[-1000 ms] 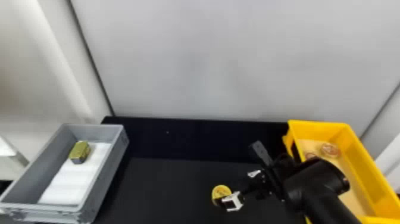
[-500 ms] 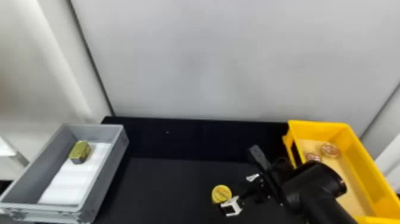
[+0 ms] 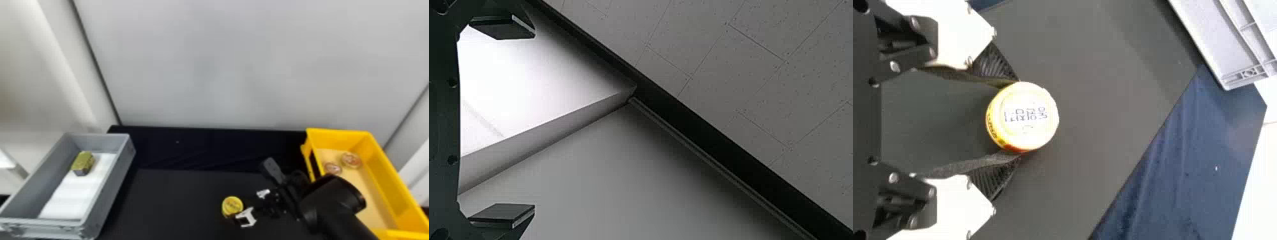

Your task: Pick up the round yellow can and place it in the yellow rectangular box

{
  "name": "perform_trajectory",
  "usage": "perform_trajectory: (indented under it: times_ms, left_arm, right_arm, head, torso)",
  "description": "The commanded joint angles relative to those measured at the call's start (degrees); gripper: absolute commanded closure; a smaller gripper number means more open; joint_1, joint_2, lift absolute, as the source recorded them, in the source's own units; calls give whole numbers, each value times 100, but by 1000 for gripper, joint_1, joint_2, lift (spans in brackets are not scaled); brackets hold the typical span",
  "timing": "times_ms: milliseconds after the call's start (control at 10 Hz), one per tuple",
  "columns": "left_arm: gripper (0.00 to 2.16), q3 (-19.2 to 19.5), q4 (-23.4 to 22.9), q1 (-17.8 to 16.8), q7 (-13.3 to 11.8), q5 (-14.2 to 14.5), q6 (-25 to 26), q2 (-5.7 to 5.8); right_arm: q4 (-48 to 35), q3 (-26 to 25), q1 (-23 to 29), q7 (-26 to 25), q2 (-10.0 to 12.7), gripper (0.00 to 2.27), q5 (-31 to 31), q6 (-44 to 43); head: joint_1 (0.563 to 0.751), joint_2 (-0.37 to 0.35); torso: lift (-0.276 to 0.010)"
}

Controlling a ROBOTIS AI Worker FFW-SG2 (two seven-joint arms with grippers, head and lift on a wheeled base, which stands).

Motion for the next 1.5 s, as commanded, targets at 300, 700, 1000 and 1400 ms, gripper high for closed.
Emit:
perform_trajectory:
  times_ms: [300, 700, 1000, 1400]
  left_arm:
    - [58, 62, -126, 169, -36, 49, 188, 83]
    - [58, 53, -205, 125, -72, 49, 355, 198]
    - [58, 53, -231, 99, -89, 49, 390, 224]
    - [58, 97, -258, 116, -80, 58, 390, 233]
  right_arm:
    - [-4093, -814, 1365, 993, -654, 604, 702, 2162]
    - [-5921, -2089, 1339, 1873, -953, 602, 2531, 2945]
    - [-5825, -3495, 1365, 1538, -1322, 604, 2760, 2813]
    - [-4524, -4444, 1339, 1134, -1427, 602, 2417, 2004]
  head:
    - [663, 54]
    - [663, 54]
    - [663, 54]
    - [663, 54]
  torso:
    - [-10]
    - [-10]
    - [-10]
    - [-10]
